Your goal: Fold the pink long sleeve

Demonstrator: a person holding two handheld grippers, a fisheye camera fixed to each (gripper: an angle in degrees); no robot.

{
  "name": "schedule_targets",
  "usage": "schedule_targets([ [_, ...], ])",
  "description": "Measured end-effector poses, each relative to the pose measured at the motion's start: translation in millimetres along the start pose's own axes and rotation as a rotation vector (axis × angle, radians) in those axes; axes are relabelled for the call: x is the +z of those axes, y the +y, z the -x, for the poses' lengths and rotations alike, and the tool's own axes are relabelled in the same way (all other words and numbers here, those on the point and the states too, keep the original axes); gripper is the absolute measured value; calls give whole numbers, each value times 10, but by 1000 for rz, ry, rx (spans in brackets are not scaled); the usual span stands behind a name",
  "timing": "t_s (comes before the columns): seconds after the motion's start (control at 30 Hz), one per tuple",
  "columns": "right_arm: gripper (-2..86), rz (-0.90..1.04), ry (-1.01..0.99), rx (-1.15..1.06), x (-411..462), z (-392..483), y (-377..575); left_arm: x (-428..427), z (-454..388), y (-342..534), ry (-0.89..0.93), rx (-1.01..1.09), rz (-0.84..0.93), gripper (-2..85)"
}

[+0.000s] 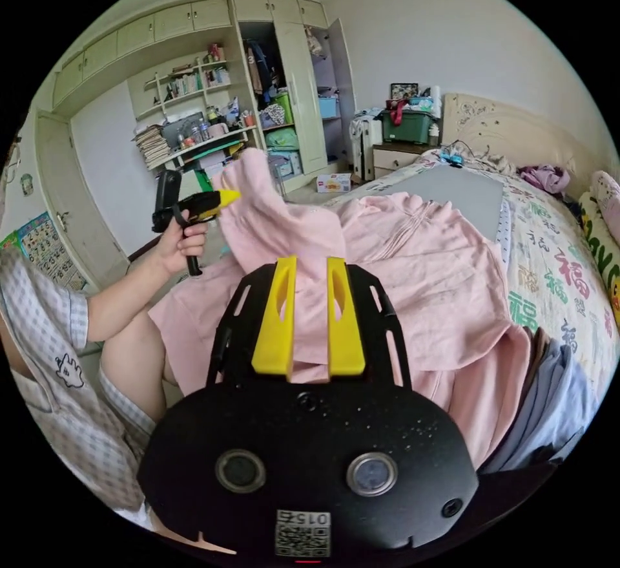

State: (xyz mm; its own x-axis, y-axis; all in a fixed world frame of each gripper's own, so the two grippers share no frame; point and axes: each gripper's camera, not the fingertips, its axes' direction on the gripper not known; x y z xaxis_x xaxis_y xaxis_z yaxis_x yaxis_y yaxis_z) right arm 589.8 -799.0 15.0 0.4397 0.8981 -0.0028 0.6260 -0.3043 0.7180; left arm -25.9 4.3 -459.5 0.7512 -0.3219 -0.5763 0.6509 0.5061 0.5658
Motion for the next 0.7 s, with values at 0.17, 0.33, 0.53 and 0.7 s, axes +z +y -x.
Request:
schedule_targets([
  [0.17, 130, 282, -152, -304, 657, 1193, -345, -519, 64, -203, -93, -115, -98, 14],
  [0.33, 137, 553, -123, -423, 1586, 2194, -715, -590, 107, -340, -55, -173, -104, 12],
  [0.53, 68, 517, -137, -312, 1772, 2320, -1565, -632, 124, -610, -34, -207, -106, 11],
  [0.7, 52, 446, -208, -191, 1730, 2222, -2442, -607, 145, -793, -32, -230, -109, 11],
])
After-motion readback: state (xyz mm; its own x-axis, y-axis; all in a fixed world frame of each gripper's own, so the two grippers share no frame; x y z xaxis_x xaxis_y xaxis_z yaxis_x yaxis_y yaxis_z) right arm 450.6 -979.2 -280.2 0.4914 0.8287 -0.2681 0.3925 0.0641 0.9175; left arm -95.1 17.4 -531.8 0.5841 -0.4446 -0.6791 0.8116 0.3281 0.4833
